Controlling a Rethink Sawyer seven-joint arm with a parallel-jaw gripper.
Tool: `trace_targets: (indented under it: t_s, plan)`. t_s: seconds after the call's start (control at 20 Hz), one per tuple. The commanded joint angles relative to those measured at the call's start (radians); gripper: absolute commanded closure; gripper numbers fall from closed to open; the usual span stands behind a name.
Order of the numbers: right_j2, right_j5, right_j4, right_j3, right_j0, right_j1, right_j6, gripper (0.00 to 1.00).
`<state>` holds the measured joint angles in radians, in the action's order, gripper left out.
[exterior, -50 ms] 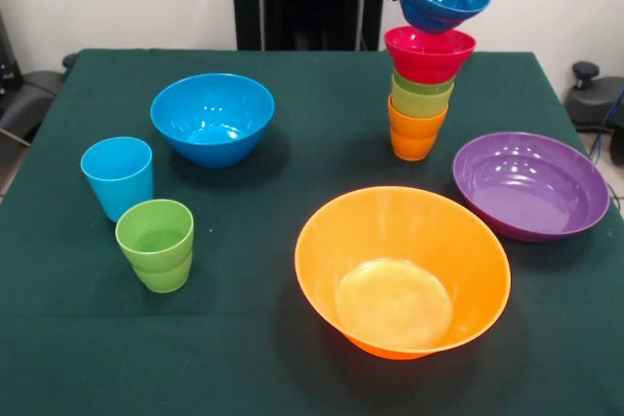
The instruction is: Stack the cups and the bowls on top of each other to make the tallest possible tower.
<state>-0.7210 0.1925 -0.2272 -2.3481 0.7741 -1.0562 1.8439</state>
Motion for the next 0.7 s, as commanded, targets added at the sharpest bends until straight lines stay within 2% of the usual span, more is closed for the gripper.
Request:
trace_targets:
  t_s: [0.05, 0.7]
  plan:
    - [0.055, -0.056, -0.075, -0.076, -0.032, 0.013, 0.097, 1.0]
    - [0.091, -0.099, -0.098, -0.105, -0.052, 0.01, 0.103, 1.0]
